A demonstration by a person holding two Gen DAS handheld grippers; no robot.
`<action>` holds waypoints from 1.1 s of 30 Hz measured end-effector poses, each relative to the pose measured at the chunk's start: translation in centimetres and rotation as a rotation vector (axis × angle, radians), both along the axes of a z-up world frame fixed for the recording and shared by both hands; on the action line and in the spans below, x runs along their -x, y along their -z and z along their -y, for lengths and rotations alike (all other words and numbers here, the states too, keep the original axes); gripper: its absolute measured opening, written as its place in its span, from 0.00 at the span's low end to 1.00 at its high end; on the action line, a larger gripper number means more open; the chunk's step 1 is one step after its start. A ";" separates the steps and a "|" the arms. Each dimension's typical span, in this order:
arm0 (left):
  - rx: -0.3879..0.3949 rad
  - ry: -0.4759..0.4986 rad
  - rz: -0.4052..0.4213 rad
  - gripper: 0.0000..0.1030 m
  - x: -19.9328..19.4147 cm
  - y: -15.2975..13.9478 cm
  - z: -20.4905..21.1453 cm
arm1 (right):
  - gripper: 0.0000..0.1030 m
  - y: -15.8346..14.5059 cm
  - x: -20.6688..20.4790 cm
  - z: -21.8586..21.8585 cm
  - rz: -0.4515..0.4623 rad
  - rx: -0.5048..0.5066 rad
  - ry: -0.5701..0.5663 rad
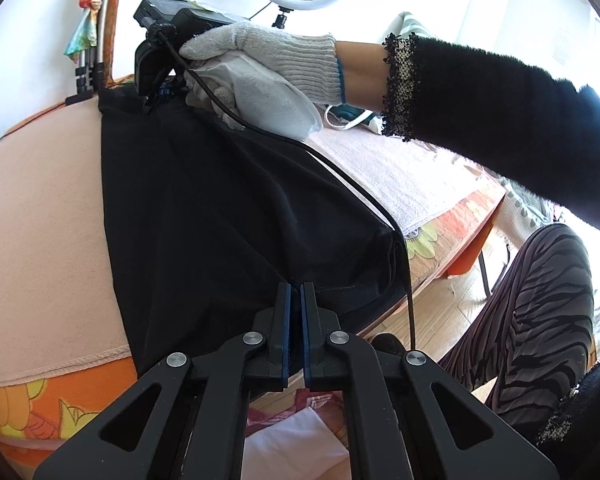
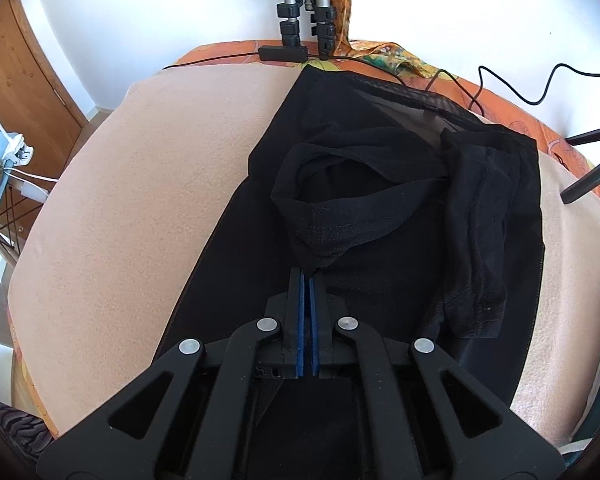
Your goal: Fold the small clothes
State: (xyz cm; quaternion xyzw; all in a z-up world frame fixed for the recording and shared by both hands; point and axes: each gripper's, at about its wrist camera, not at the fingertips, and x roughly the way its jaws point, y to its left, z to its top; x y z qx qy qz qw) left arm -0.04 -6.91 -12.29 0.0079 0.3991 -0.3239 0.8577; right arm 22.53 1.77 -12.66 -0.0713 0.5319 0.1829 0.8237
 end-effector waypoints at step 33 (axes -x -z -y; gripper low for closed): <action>-0.046 -0.145 -0.111 0.37 1.9 -0.9 -7.1 | 0.34 -2.9 31.4 16.5 -0.154 -0.199 0.156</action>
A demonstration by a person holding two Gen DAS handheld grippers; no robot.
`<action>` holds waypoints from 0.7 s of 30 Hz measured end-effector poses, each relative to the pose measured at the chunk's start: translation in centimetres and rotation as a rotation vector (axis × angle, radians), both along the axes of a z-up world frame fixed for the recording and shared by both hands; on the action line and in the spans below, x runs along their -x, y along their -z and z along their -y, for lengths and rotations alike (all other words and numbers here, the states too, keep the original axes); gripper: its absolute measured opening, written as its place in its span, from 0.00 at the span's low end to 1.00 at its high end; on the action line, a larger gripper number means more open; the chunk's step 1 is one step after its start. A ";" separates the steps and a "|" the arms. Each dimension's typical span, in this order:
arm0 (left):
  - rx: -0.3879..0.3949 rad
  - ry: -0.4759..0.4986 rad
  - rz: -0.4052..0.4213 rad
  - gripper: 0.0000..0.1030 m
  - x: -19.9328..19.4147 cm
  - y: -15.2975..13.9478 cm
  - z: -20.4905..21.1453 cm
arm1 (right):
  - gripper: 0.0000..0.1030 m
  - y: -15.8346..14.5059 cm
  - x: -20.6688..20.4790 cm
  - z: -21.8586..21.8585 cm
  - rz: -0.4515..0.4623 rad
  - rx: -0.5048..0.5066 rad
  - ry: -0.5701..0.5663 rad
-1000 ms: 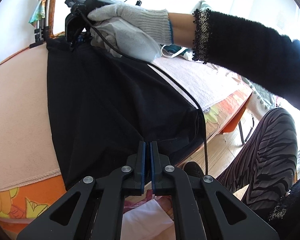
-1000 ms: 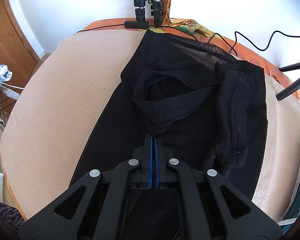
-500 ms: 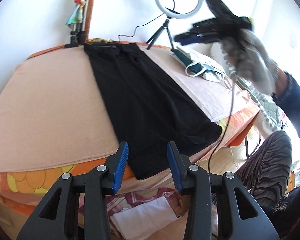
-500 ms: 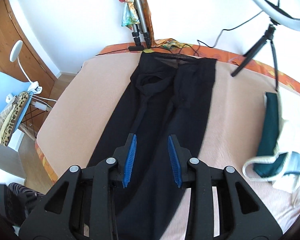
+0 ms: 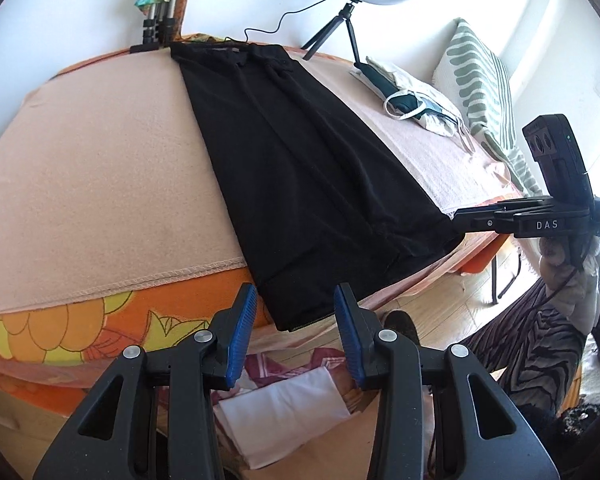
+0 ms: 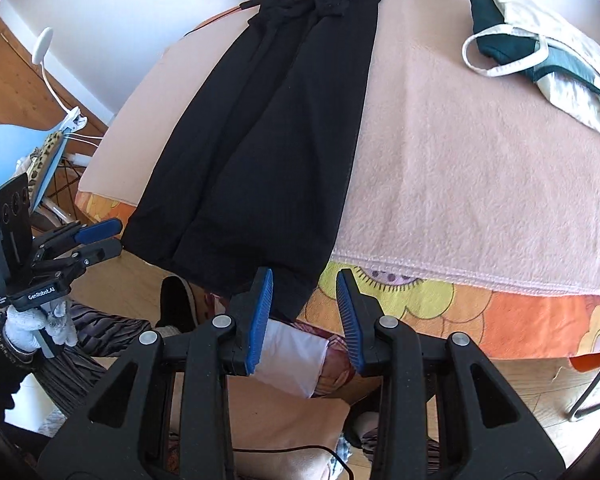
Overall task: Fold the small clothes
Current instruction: 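Move both tools to the hem end of the folded shirt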
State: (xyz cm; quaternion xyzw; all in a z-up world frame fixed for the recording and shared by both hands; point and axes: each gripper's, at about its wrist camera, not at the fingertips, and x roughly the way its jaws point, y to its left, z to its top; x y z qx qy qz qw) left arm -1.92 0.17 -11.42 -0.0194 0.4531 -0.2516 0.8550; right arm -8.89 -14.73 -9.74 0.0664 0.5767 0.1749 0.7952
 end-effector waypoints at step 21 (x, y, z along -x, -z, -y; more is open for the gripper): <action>0.112 -0.017 -0.147 0.37 -1.0 1.1 -0.7 | 0.11 0.2 0.4 1.2 -0.054 -0.025 0.010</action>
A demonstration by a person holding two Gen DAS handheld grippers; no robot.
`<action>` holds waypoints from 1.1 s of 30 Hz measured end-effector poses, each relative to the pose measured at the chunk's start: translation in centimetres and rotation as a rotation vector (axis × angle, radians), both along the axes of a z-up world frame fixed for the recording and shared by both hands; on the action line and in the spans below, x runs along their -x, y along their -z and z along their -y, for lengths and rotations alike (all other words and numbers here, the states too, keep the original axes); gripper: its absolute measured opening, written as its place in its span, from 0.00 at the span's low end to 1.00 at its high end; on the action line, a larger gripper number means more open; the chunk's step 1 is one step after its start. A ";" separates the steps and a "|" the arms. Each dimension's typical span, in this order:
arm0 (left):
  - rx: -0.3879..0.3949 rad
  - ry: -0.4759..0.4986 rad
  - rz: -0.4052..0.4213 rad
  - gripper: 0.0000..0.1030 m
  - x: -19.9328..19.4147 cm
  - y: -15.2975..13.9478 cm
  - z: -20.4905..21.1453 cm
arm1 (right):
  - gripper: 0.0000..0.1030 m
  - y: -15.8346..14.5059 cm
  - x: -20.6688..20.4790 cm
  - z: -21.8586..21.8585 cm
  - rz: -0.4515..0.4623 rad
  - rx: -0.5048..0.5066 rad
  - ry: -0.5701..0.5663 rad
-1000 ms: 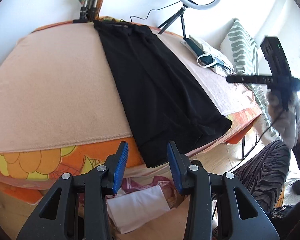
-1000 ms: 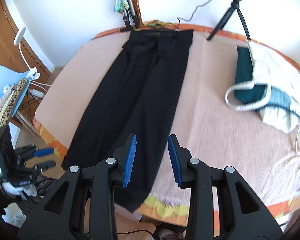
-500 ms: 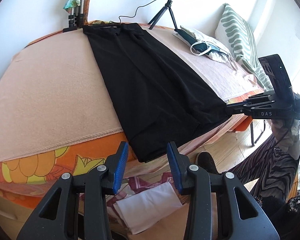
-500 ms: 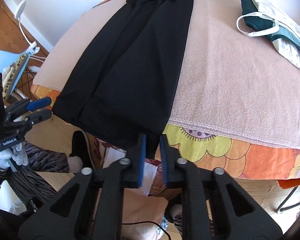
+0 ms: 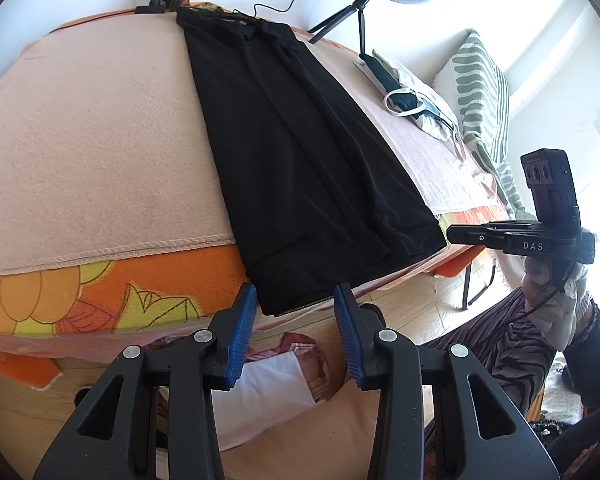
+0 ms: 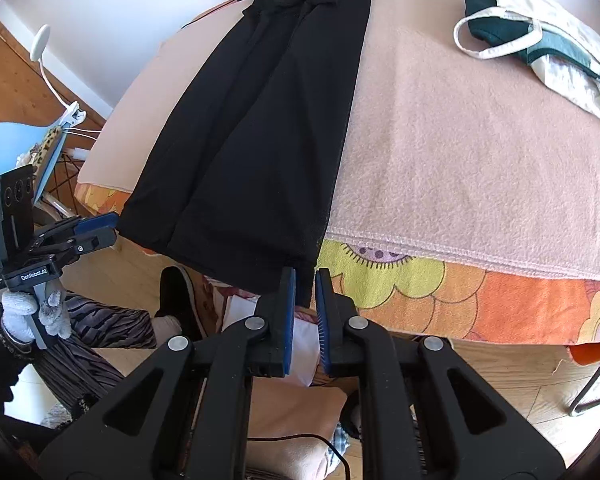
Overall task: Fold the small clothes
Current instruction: 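Close both tools on the shirt hem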
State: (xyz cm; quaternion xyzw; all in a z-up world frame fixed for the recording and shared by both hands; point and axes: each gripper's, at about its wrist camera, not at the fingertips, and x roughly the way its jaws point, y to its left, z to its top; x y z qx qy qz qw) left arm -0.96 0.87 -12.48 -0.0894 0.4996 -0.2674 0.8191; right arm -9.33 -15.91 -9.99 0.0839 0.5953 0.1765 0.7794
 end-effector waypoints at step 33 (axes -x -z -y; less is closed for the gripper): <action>0.087 0.018 0.063 0.02 -4.0 -4.1 -0.3 | 0.04 -2.5 -4.2 -0.1 0.021 -0.242 0.084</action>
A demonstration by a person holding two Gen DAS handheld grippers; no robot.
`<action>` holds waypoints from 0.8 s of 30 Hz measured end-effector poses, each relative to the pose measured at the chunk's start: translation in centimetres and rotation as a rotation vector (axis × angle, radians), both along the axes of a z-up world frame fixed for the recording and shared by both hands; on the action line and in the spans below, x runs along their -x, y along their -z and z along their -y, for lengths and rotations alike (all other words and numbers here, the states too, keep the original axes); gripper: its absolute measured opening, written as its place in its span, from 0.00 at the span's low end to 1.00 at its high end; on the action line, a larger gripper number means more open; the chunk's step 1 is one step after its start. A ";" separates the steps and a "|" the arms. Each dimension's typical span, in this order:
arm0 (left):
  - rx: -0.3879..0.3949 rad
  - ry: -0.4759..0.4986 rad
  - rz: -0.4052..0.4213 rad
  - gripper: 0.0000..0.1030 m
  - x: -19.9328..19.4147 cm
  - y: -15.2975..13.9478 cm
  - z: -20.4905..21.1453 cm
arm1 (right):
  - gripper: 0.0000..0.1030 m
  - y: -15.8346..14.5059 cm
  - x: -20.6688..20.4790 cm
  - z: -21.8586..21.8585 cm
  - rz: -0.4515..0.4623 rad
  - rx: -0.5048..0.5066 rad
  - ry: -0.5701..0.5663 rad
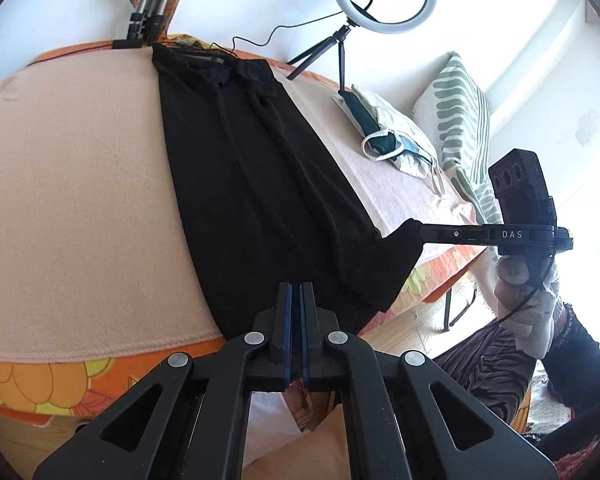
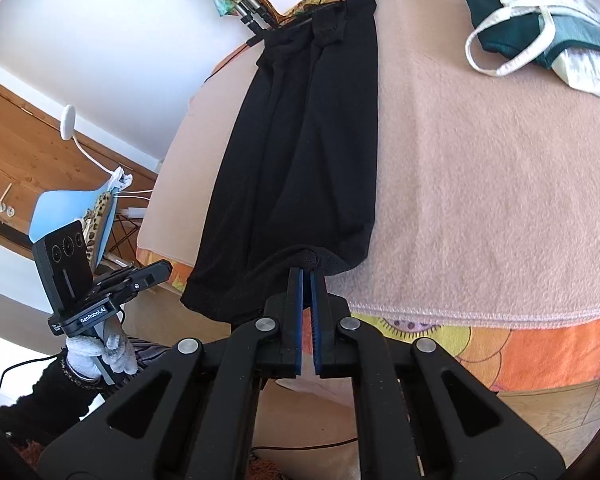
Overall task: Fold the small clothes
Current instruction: 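Close both tools on the shirt hem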
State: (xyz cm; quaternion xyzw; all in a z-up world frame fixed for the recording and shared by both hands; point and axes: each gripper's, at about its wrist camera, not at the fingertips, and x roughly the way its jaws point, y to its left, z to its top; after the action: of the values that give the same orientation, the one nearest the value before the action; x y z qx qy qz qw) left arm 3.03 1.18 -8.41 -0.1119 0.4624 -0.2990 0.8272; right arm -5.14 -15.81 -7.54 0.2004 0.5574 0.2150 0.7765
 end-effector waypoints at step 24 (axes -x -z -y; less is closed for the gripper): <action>0.072 -0.110 -0.348 0.27 0.2 5.3 -1.1 | 0.04 1.7 2.4 0.1 -0.009 0.110 -0.068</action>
State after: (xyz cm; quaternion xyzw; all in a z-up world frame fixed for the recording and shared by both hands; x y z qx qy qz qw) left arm 2.79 2.24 -13.67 -0.2168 0.5807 -0.2458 0.7453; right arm -7.49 -15.95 -9.20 0.1391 0.5786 0.2094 0.7759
